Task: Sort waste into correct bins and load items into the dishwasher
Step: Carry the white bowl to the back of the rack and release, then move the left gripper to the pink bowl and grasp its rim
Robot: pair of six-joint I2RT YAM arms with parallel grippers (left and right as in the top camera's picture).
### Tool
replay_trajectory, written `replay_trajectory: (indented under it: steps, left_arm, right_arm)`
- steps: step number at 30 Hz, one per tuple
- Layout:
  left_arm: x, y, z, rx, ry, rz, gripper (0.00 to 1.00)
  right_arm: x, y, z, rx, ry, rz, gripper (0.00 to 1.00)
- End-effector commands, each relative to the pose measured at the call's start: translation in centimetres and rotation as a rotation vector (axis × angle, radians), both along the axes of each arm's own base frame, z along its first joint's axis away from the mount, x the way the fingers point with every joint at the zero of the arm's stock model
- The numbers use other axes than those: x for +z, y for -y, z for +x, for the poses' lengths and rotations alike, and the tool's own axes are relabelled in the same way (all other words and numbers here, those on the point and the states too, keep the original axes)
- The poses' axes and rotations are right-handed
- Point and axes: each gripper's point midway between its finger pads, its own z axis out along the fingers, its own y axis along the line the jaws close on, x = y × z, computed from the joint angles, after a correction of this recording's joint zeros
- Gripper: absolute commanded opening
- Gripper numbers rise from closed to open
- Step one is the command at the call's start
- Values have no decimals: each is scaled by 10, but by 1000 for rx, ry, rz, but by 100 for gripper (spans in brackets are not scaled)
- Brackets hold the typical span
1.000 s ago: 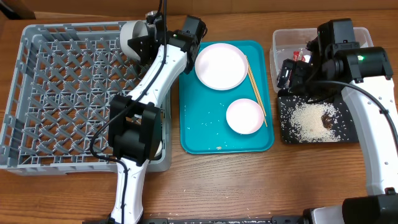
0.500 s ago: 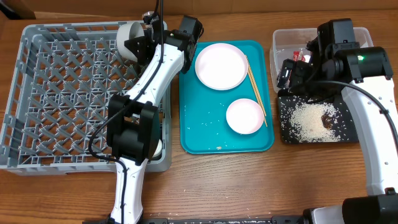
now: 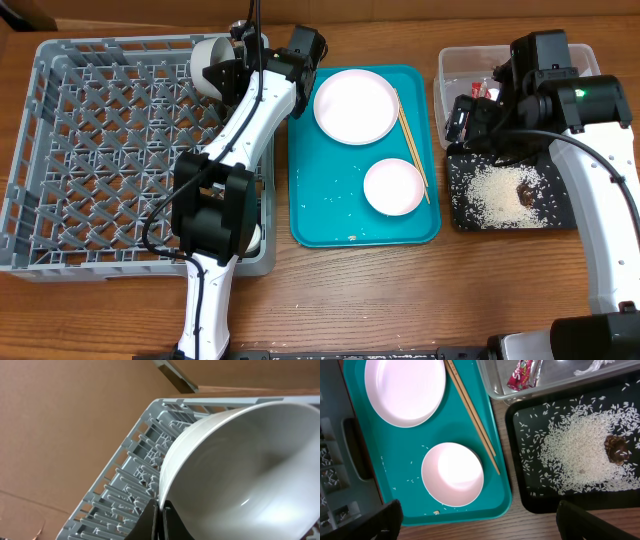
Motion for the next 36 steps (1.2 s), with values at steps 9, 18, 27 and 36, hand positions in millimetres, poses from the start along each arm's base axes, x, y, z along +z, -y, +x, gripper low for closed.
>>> replay_trajectory:
  steps: [9,18,27,36]
  left_arm:
    - [-55,19,-9,-46,-170,-244,4]
    - [-67,45,-15,-118,-266,-296,45]
    - [-93,95,-20,-240,-383,-547,63]
    - [-35,160,-10,-555,-444,-834,65]
  right_arm:
    - [3,-2,1,6,13,8,100]
    - [3,-1,1,6,13,8,100]
    - [3,-2,1,6,13,8,100]
    - [3,-1,1,6,13,8,100]
